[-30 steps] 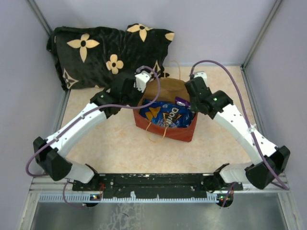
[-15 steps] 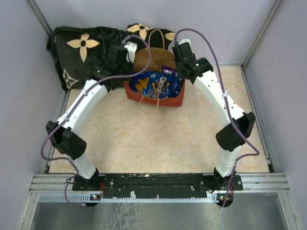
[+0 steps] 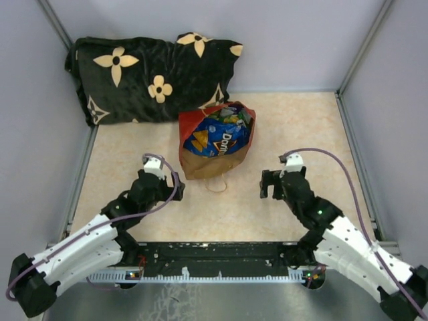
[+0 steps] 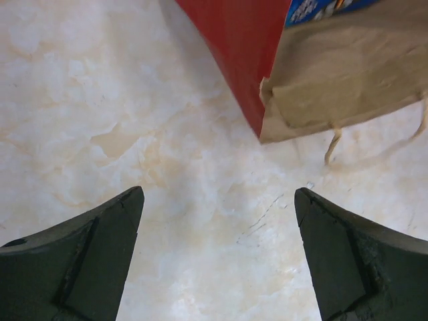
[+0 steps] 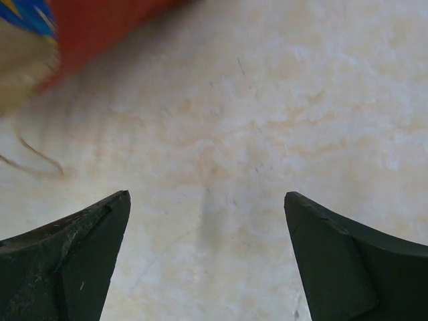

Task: Take the snacks out of the paper bag
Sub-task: Adjust the paper bag at the center of the board.

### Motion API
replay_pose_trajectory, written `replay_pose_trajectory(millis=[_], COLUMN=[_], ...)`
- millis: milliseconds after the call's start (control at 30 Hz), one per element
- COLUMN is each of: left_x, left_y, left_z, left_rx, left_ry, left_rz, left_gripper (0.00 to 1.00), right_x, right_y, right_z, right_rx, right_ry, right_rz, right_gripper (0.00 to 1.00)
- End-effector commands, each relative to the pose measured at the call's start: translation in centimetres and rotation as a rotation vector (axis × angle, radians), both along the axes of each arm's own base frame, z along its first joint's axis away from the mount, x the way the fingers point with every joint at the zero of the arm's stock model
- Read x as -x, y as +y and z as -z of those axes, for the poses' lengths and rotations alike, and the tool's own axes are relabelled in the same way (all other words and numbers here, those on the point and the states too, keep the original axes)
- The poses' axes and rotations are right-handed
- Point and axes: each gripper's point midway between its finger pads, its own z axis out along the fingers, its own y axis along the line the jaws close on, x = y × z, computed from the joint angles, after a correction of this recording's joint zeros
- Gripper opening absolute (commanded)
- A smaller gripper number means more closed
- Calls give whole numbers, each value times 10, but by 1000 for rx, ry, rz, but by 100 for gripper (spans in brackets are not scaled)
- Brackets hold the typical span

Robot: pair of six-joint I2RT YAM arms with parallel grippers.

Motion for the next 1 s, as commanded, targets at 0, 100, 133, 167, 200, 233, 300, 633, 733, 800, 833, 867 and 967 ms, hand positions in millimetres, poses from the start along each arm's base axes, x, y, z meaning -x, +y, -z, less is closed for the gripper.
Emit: replay_pose_trajectory(millis=[0, 100, 133, 167, 200, 233, 300, 633, 733, 800, 833, 867, 967], left_x=[-18, -38, -44, -52, -59, -68, -88, -156, -181, -189, -189, -188, -173], left_y=[-6, -8, -11, -16, -21, -29, -47, -153, -154, -155, -156, -155, -156], left_z=[-81, -144, -164, -180, -197, -211, -229, -272, -264, -261, -262, -264, -270], left_rx=[189, 143, 119, 85, 50, 12, -85, -276, -270, -238, -223, -211, -172], left_ry=[-180, -340, -382, -410, -434, -447, -452, -591, -552, -544, -548, -554, -556], left_rz=[-77, -65, -53, -38, -22, -1, 48, 446, 484, 527, 549, 560, 632], left_gripper=[100, 100, 100, 100, 100, 100, 100, 100, 87, 49, 16, 1, 0], right_x=[-20, -36, -46, -55, -65, -76, -96, -88, -55, -39, -32, -29, -23], right_y=[15, 10, 13, 17, 25, 34, 55, 119, 125, 128, 129, 128, 133], right_z=[-129, -164, -174, -183, -188, -207, -217, -206, -184, -162, -151, -139, -122], right_rx=[-306, -248, -208, -164, -109, -79, -1, -60, -153, -198, -216, -228, -276], right_ry=[-389, -426, -409, -384, -354, -356, -327, -248, -197, -158, -137, -116, -108], right_rz=[5, 61, 74, 80, 67, 47, -18, -347, -442, -469, -471, -457, -417], right_gripper=[99, 99, 99, 99, 99, 99, 99, 92, 82, 75, 72, 71, 74])
